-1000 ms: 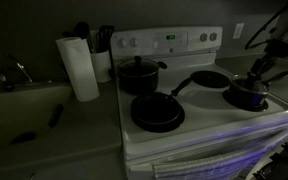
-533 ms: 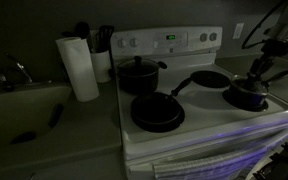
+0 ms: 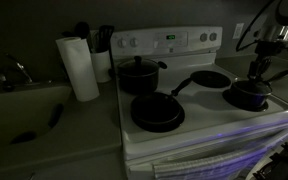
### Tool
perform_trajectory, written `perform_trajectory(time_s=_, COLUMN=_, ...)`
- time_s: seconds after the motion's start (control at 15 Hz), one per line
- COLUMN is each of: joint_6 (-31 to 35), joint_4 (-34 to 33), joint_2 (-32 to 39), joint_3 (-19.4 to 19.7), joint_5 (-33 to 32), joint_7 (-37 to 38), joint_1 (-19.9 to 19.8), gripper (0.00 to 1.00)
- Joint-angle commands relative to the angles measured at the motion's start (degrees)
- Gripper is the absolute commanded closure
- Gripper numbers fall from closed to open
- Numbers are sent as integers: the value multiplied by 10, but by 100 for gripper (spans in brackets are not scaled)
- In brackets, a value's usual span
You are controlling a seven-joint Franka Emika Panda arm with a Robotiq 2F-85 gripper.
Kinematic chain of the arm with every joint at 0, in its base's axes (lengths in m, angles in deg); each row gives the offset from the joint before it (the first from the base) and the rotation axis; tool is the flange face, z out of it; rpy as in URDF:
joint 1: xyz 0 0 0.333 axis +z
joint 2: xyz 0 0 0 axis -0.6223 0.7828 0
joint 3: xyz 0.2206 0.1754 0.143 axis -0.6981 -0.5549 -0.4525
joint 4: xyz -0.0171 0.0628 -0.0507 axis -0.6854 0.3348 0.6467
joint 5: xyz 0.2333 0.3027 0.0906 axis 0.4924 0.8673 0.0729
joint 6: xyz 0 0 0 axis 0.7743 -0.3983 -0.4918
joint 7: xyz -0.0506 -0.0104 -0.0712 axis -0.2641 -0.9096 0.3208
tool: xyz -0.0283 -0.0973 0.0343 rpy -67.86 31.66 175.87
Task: Take the lid from the stove and put it on the right black pot
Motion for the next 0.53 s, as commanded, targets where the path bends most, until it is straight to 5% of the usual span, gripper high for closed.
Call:
perform_trajectory(time_s=0.0, joint_6=-32, joint_4=-29, joint_2=72, joint_3=-25, joint_5=-38, joint_7=10, joint_1=-24, gripper=85)
perform_trajectory(time_s=0.2, joint_6=-33, joint_4=-40, joint_2=86, joint_3=-30, joint_5=-37, joint_7=8, joint_1=-22, gripper=85)
perform_trajectory(time_s=0.27, joint_6=-34, joint_4=-43, joint_2=89, joint_3=-31, joint_5=-36, joint_7=8, joint_1=-21, gripper=75)
perform_trajectory(time_s=0.33, joint_6=-38, joint_4=-47, joint_2=91, joint_3=-33, joint_5=-37, joint_7=7, joint_1=-21, gripper=35)
perform_trajectory(time_s=0.47, joint_6=-43, joint_4=-53, joint_2=88, joint_3=-37, joint_5=-47, joint_7=14, joint_1=-22, gripper=30)
